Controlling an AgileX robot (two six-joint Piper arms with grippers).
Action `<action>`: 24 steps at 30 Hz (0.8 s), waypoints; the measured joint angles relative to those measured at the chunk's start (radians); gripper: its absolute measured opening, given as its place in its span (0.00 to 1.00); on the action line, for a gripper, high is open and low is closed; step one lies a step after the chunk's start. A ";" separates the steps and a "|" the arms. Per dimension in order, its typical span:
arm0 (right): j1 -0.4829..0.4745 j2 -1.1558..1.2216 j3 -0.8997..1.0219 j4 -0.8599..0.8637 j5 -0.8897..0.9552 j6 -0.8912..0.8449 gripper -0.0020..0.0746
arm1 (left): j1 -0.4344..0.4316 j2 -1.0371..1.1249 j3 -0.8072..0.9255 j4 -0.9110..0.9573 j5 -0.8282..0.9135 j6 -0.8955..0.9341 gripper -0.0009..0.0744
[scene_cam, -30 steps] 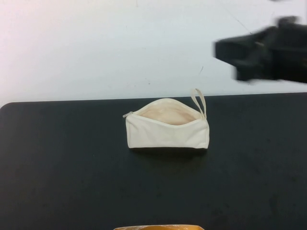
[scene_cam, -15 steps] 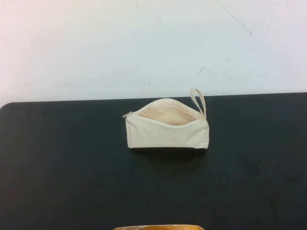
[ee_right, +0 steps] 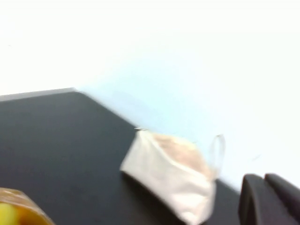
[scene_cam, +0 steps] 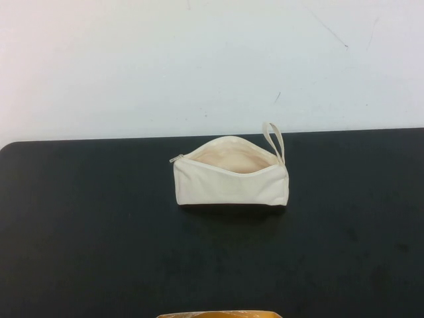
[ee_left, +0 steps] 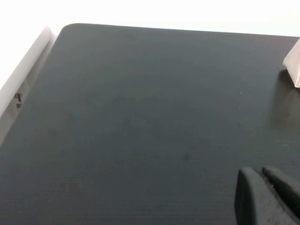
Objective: Put eraser into pencil case
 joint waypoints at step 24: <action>-0.531 -0.215 0.319 -0.990 -0.197 1.085 0.02 | 0.000 0.000 0.000 0.000 0.000 0.000 0.01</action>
